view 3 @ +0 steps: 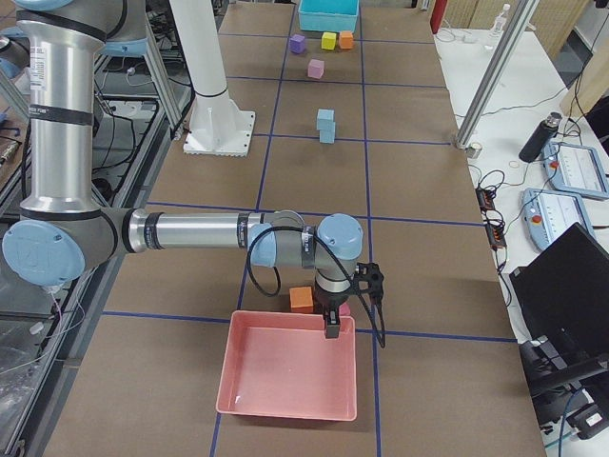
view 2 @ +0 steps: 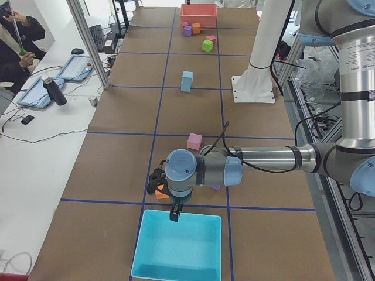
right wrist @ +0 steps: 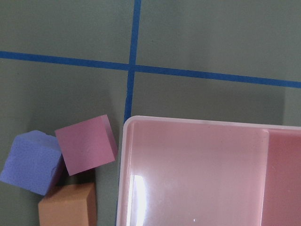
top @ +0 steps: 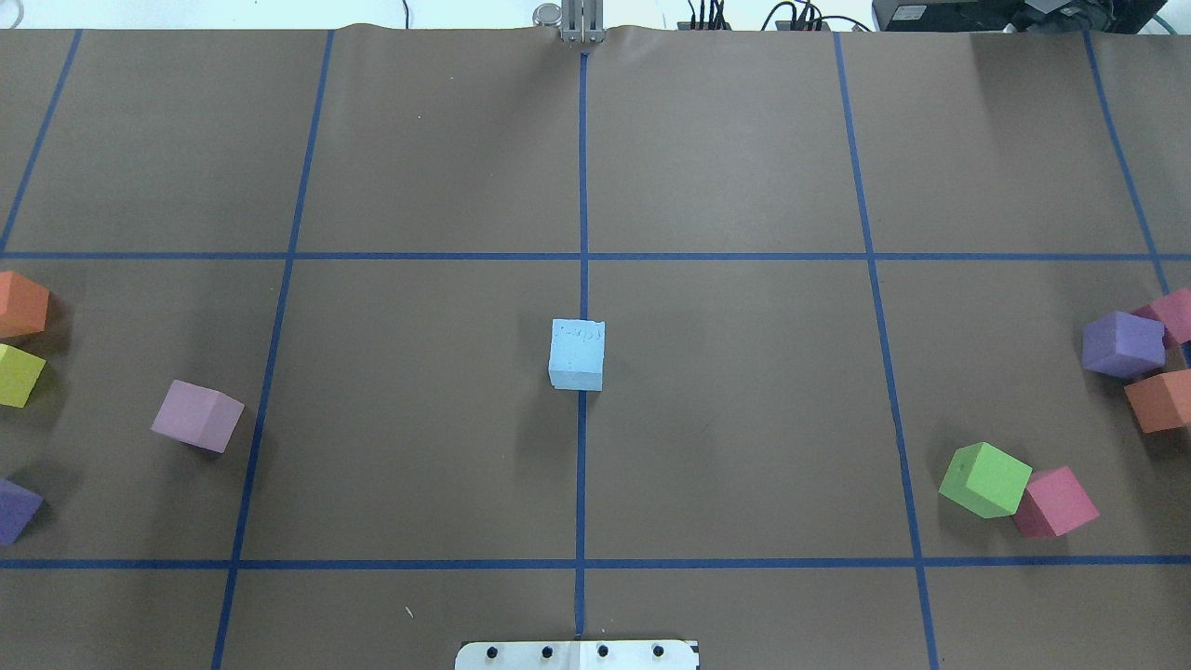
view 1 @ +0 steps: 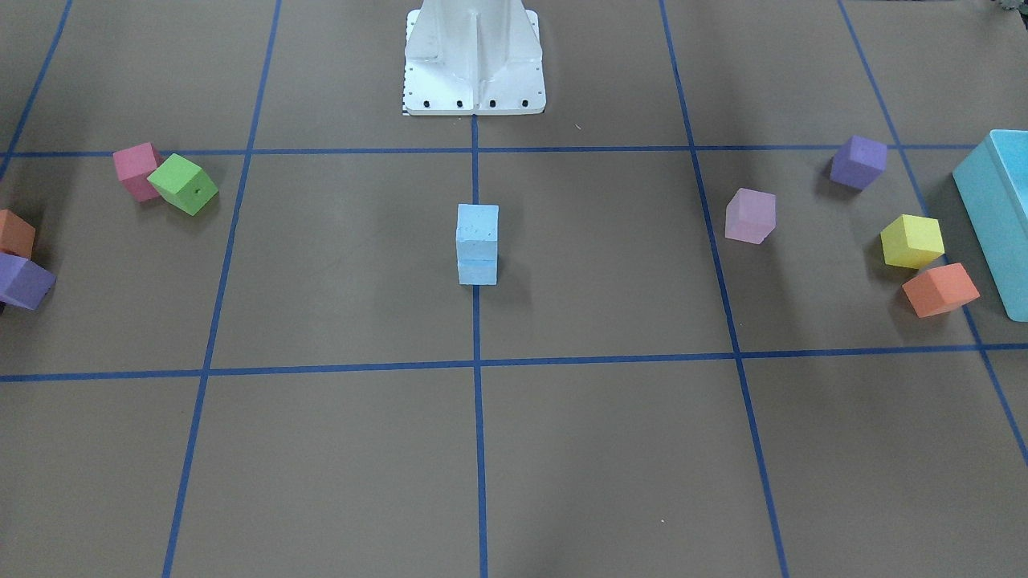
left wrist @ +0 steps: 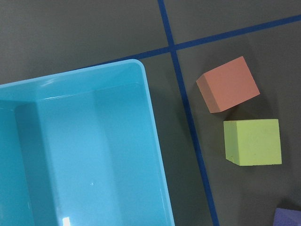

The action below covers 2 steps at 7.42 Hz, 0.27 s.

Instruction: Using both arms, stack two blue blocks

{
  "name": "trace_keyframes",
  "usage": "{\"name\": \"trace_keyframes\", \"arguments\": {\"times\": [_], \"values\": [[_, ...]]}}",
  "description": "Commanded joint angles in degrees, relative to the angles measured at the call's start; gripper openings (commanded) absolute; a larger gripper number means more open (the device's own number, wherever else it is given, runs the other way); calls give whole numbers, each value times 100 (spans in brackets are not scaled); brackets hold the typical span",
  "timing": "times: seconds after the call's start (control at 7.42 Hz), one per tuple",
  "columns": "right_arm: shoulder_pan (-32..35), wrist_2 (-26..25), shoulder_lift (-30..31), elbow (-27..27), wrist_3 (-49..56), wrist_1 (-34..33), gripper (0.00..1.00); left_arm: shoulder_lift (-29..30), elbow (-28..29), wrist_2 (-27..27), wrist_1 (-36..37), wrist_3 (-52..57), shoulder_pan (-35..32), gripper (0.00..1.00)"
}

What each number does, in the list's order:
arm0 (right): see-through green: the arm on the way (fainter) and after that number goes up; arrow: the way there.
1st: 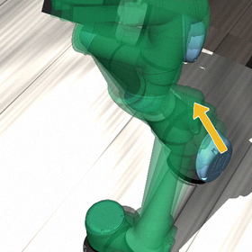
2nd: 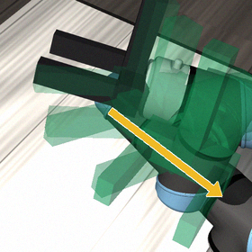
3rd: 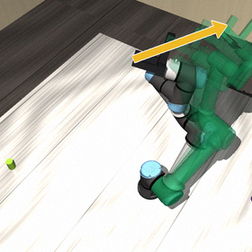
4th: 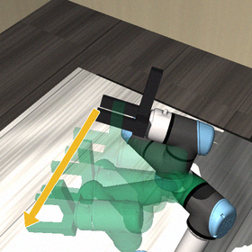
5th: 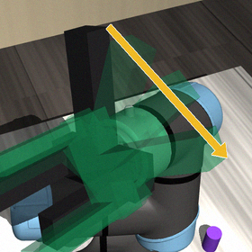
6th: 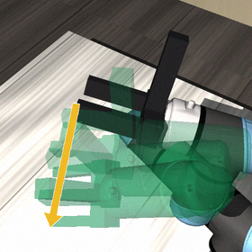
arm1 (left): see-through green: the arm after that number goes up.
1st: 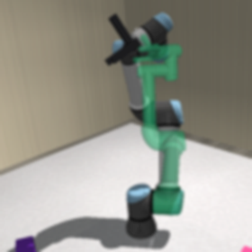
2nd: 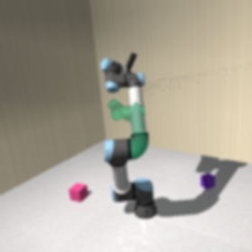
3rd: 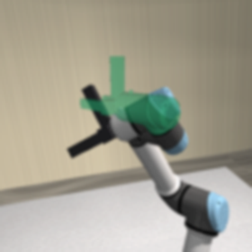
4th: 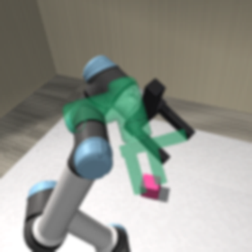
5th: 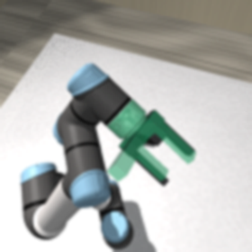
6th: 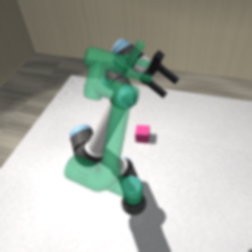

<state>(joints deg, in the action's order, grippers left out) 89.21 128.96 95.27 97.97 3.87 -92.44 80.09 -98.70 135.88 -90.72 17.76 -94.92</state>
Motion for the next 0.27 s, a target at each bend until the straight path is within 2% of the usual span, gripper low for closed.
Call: {"name": "trace_keyframes", "arguments": {"times": [0.0,0.13], "values": [[0,68,0,-6,0,-2,100,-2,8,0,2,0,0,98],[0,68,0,-6,0,-2,100,-2,8,0,2,0,0,98]]}}
